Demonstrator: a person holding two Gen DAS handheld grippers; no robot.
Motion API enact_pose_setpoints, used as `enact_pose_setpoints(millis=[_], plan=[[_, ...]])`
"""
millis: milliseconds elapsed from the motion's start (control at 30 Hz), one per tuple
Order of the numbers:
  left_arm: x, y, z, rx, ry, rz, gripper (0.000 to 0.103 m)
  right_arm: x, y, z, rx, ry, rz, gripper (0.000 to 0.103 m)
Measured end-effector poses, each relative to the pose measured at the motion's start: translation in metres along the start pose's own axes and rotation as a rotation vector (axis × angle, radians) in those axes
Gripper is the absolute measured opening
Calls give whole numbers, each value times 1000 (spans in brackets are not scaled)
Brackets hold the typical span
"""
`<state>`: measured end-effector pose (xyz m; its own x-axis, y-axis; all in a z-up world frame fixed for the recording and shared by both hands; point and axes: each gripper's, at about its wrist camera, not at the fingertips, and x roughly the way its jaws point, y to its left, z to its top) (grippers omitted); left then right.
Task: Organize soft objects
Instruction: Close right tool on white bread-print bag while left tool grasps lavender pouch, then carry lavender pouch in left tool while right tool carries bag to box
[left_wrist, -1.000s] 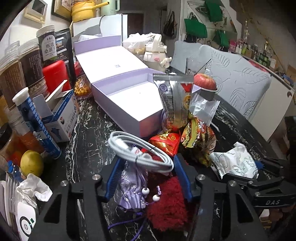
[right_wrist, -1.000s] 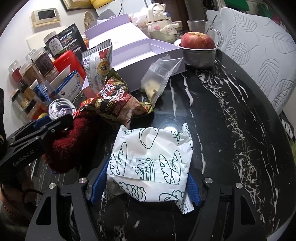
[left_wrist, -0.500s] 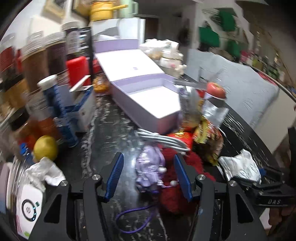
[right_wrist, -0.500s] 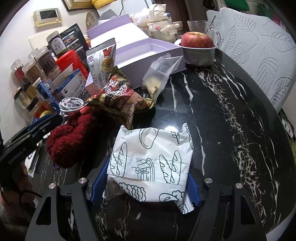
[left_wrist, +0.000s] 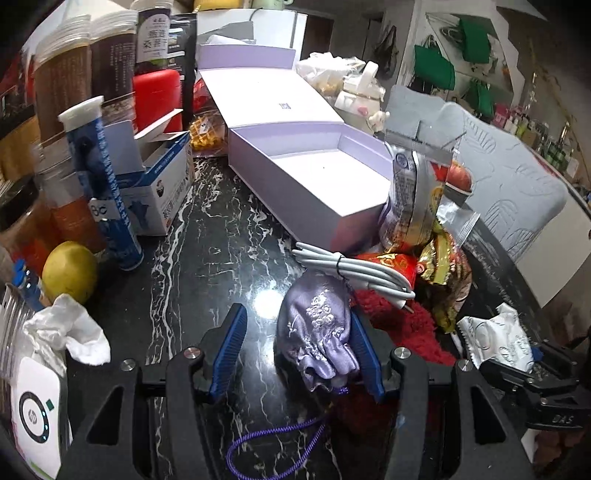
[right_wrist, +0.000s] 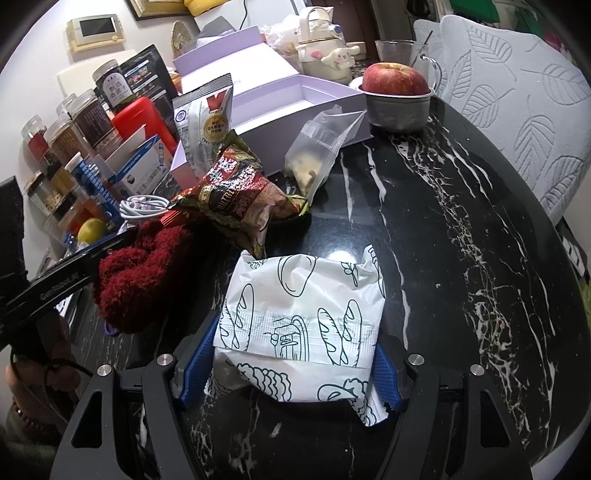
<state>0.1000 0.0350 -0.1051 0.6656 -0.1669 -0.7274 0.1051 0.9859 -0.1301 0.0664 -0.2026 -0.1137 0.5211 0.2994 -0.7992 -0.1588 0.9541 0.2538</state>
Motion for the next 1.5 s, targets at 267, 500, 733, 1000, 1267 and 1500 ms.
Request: enact_pose_setpoints(millis=[267, 500, 733, 1000, 1267, 1500], plan=[[23, 6, 2, -31, 65, -73, 56, 4, 2, 3, -14, 5, -8, 73], [28, 7, 3, -54, 71, -111, 46, 4, 5, 2, -24, 3, -17, 74], [4, 5, 0, -52, 58, -116, 41, -2, 6, -3, -33, -20, -14, 68], [-25, 3, -9, -46, 39, -92, 41, -17, 8, -14, -30, -46, 5, 66], [-56, -3, -15, -35, 7, -108, 41, -33, 11, -26, -35, -68, 27, 66], [-86, -10, -19, -13, -44, -107, 40, -48, 16, -33, -46, -98, 38, 66]])
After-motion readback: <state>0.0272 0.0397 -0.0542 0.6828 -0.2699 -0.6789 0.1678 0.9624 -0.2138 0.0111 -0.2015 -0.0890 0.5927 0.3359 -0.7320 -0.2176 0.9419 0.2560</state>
